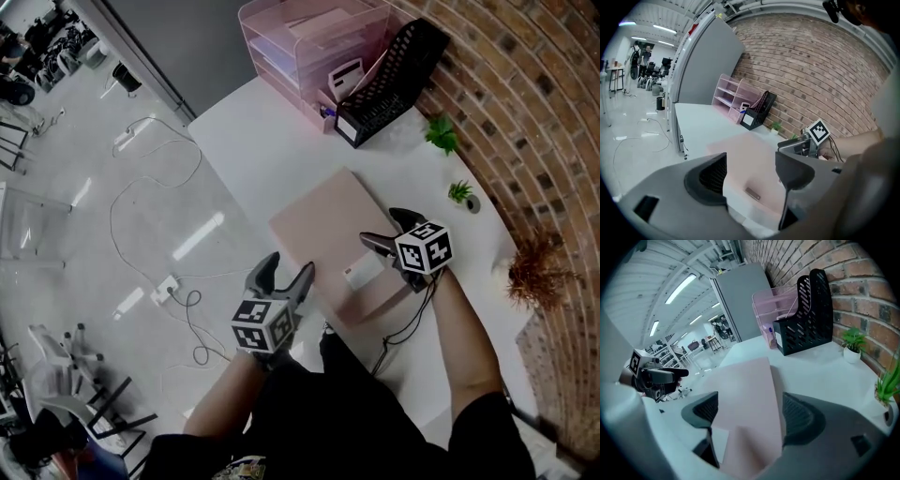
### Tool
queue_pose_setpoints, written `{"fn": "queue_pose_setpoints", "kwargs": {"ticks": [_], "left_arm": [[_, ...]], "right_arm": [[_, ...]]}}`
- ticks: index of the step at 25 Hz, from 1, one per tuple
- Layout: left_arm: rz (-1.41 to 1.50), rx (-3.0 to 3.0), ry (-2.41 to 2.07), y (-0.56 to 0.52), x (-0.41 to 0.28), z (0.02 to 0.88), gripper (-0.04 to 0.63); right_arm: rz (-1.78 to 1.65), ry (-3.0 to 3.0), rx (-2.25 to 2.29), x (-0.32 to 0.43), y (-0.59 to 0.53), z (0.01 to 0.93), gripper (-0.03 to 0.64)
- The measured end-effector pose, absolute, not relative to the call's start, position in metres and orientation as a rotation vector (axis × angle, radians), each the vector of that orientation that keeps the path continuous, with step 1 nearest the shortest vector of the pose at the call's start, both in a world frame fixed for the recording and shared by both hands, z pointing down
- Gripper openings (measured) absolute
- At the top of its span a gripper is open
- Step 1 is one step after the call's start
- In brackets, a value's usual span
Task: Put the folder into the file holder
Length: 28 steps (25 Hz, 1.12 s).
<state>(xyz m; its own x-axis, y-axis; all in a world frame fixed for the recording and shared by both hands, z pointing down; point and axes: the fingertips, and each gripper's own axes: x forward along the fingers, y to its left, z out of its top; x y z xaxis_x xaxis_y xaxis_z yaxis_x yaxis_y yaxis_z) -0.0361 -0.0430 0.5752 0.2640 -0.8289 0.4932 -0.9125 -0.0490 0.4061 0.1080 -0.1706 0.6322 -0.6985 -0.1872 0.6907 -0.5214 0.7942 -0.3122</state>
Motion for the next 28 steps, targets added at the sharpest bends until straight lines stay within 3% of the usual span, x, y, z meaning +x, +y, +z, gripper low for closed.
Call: {"fn": "queue_pose_setpoints", "kwargs": {"ticks": [5,12,28], "left_arm": [[0.165,1.815,-1.566,-0.041,-0.034,0.594,0.316],[0.177,1.767,-1.549,-0.041,-0.035,0.614,0.322],[0.151,1.654,-1.561,-0.028,-0.062,0.647,0.328]], "right_arm": [[0.679,-2.283,0.48,0.106,-0.174,0.649,0.436],[0.615,-2.231,0.514,0.104,-0.175,0.663,0.371],[0.555,-2.251,0.614,0.073,-0.166,0.663,0.359]]}}
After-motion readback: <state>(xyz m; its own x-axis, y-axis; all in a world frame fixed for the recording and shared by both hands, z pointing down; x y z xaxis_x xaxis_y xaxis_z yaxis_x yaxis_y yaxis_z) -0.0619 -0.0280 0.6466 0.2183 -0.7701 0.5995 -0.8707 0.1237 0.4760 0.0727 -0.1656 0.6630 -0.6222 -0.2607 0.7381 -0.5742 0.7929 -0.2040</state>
